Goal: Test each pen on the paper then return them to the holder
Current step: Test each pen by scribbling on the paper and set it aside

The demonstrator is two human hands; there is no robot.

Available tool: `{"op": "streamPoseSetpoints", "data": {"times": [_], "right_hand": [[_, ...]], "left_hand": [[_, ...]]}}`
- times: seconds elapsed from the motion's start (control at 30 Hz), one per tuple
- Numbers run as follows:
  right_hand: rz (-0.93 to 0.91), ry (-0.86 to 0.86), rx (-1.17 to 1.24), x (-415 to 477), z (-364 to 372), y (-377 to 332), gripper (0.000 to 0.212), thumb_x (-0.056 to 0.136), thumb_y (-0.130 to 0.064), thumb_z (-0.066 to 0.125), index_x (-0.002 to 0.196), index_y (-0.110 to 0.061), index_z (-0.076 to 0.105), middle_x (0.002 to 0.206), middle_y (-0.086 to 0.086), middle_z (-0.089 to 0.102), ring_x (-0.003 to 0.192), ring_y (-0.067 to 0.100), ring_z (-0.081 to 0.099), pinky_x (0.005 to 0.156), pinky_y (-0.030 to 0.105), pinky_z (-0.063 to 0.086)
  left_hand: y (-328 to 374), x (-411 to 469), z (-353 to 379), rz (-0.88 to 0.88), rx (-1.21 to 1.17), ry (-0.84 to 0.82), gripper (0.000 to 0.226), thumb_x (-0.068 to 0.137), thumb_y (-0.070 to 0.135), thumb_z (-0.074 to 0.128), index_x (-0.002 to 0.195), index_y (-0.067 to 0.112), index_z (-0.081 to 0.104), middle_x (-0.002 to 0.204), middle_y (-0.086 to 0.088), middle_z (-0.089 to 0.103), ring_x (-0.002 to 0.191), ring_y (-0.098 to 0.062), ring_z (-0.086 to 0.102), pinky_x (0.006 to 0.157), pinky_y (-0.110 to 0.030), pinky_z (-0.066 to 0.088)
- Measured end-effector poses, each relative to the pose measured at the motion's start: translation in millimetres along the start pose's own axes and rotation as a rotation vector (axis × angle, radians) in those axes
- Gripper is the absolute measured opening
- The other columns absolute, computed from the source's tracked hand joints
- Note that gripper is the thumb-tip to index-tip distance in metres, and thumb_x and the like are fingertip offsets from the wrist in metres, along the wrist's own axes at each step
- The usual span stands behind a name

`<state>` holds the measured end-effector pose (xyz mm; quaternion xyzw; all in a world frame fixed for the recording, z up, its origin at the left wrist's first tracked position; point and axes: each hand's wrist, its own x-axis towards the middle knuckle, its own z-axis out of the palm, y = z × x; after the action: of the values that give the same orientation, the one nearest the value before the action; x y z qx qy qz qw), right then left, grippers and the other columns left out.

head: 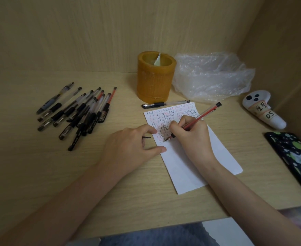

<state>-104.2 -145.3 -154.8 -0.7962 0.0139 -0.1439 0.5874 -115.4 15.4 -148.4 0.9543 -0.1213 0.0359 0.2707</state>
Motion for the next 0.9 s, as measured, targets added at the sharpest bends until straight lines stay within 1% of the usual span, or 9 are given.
{"op": "streamPoseSetpoints", "data": {"times": [0.17, 0.3, 0.43, 0.53, 0.63, 0.77, 0.9], "right_hand": [[-0.011, -0.011, -0.018, 0.7, 0.8, 1.7, 0.037, 0.083, -0.006, 0.062, 0.051, -0.011, 0.045, 0.042, -0.010, 0.041, 0.042, 0.002, 0.037, 0.047, 0.012, 0.031], [-0.018, -0.007, -0.015, 0.3, 0.6, 1.6, 0.037, 0.083, -0.005, 0.062, 0.051, -0.011, 0.045, 0.048, 0.000, 0.045, 0.044, 0.003, 0.038, 0.047, 0.012, 0.032], [-0.009, -0.006, 0.004, 0.5, 0.6, 1.3, 0.035, 0.083, -0.005, 0.062, 0.051, -0.010, 0.046, 0.047, -0.003, 0.045, 0.043, 0.002, 0.039, 0.047, 0.010, 0.031], [-0.010, -0.010, 0.005, 0.4, 0.5, 1.5, 0.035, 0.083, -0.006, 0.063, 0.052, -0.008, 0.048, 0.048, 0.000, 0.047, 0.043, 0.002, 0.040, 0.048, 0.010, 0.032], [-0.014, -0.023, -0.013, 0.1, 0.9, 1.3, 0.036, 0.084, -0.008, 0.064, 0.051, -0.010, 0.048, 0.047, -0.004, 0.048, 0.043, 0.001, 0.041, 0.049, 0.010, 0.032], [-0.011, -0.029, -0.013, -0.6, 0.6, 1.2, 0.040, 0.083, -0.004, 0.063, 0.049, -0.014, 0.043, 0.044, -0.008, 0.042, 0.044, 0.002, 0.039, 0.048, 0.009, 0.031], [-0.007, -0.017, -0.010, -0.6, 0.4, 0.7, 0.038, 0.082, -0.005, 0.063, 0.049, -0.012, 0.045, 0.050, 0.004, 0.048, 0.050, 0.006, 0.043, 0.050, 0.011, 0.034]], "left_hand": [[-0.7, 0.2, 0.6, 0.004, 0.006, -0.002, 0.049, 0.066, 0.068, 0.061, 0.108, 0.043, 0.057, 0.056, 0.013, 0.050, 0.060, 0.002, 0.051, 0.063, -0.024, 0.046], [-0.6, 0.4, 0.6, 0.002, 0.015, -0.004, 0.051, 0.066, 0.069, 0.060, 0.109, 0.042, 0.056, 0.060, 0.013, 0.055, 0.064, 0.001, 0.054, 0.065, -0.025, 0.048], [-1.1, 0.3, 0.8, 0.006, 0.011, 0.002, 0.049, 0.066, 0.068, 0.061, 0.108, 0.042, 0.056, 0.055, 0.013, 0.050, 0.058, 0.002, 0.049, 0.062, -0.024, 0.044], [-1.6, -0.2, 1.0, 0.005, 0.003, 0.000, 0.048, 0.067, 0.067, 0.062, 0.108, 0.042, 0.057, 0.053, 0.012, 0.048, 0.056, 0.002, 0.048, 0.062, -0.024, 0.044], [-0.9, 0.2, 0.7, 0.003, 0.005, 0.000, 0.049, 0.066, 0.068, 0.061, 0.108, 0.043, 0.056, 0.056, 0.013, 0.051, 0.061, 0.001, 0.052, 0.064, -0.024, 0.046], [0.1, 0.7, 0.7, 0.000, 0.012, -0.002, 0.050, 0.066, 0.068, 0.060, 0.109, 0.043, 0.056, 0.060, 0.012, 0.055, 0.066, 0.000, 0.055, 0.068, -0.026, 0.049], [0.2, -0.3, 0.1, -0.002, 0.011, 0.001, 0.050, 0.066, 0.068, 0.060, 0.109, 0.043, 0.056, 0.063, 0.013, 0.056, 0.068, -0.001, 0.056, 0.069, -0.026, 0.048]]}}
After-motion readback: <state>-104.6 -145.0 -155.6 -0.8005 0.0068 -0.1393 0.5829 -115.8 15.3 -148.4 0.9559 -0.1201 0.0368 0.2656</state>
